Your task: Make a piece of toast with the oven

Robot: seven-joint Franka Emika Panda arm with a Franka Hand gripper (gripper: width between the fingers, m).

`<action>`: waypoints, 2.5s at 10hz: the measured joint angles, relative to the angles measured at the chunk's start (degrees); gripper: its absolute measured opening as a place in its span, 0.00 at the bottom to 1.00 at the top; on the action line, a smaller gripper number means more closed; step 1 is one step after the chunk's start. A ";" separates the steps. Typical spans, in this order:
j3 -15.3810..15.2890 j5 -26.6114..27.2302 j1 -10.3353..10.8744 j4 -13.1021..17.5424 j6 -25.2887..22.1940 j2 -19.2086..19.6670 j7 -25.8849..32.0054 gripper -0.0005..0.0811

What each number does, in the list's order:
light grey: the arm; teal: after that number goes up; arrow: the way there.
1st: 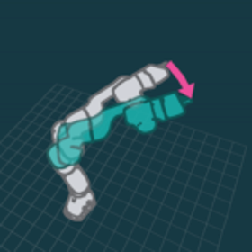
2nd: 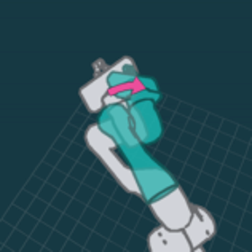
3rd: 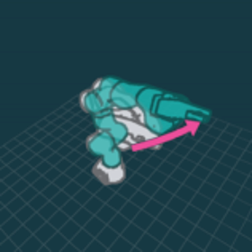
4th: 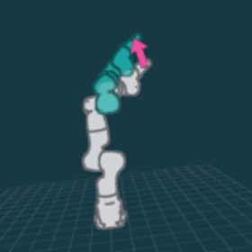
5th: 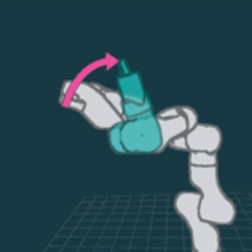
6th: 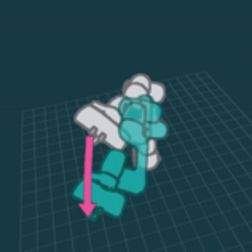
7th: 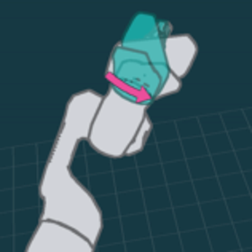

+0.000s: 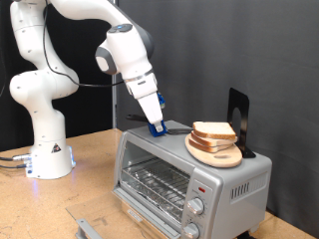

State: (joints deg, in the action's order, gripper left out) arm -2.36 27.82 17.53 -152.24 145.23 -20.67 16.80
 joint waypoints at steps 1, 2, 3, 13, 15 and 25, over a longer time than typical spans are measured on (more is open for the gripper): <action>-0.02 0.00 0.00 0.00 0.00 0.00 -0.13 0.58; -0.03 0.00 0.00 0.00 0.00 0.01 -0.42 0.58; -0.03 0.00 -0.01 0.00 0.00 0.02 -0.64 0.45; 2.47 2.87 -0.10 4.04 -10.34 -5.46 0.10 0.45; 2.67 4.16 -0.68 3.76 -10.47 -5.35 -3.57 0.45; 18.64 7.65 -8.09 4.44 -14.60 -7.50 4.56 0.45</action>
State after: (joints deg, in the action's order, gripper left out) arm 16.28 35.48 9.45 -147.80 130.64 -28.17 21.36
